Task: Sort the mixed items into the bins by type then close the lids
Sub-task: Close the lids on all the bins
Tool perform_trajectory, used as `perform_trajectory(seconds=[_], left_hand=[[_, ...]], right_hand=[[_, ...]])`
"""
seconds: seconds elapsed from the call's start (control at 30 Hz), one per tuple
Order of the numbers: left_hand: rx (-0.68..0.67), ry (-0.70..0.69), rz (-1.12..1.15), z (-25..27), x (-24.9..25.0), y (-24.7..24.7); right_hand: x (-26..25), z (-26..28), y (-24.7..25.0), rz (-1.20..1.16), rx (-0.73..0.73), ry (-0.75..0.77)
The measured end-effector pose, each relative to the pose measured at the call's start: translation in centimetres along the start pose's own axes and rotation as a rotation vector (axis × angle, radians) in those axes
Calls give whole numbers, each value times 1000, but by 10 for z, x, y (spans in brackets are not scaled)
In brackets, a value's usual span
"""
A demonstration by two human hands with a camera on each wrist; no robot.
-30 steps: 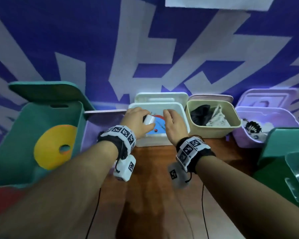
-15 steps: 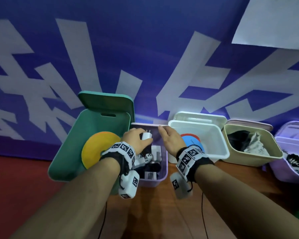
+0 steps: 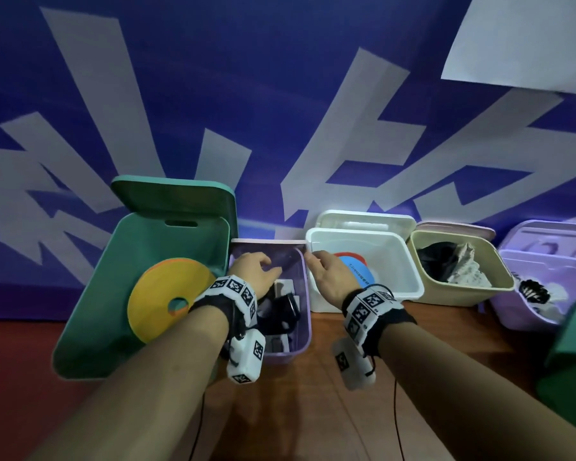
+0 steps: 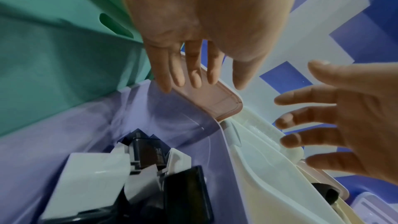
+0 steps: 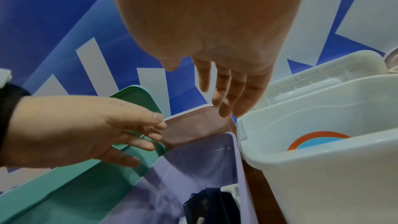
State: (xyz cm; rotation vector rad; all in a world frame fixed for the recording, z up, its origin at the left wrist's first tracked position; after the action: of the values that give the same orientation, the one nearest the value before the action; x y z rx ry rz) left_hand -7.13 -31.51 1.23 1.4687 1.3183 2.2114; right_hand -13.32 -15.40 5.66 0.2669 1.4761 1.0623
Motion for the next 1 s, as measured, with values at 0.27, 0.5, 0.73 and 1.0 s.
perform_trajectory(seconds=[0.27,0.5,0.73,1.0], left_hand=[[145,34,37,16,-6,37],[348,132,42,49,-4,90],[470,222,-4,85,-7,123],[530,250,-8,86,-21,146]], right_hand=[[-23,-6,-14,-53,-39,149],[-49,-8,-19,-90,-58,247],[-71,-13,-37,-164,-126,286],[-96,-11,-47,-152,-136,266]])
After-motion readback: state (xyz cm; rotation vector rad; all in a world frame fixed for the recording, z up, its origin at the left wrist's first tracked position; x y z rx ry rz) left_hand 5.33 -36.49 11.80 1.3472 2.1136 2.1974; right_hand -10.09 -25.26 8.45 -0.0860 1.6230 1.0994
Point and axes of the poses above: each hand's wrist, its own z-axis away from the middle knuckle, its own y-axis out of the back of the hand, x = y × z, the point moved 2 cm from there along -z, towards the middle knuckle, and after that the axes turned 5 degrees about x, right-handed, at the moved point
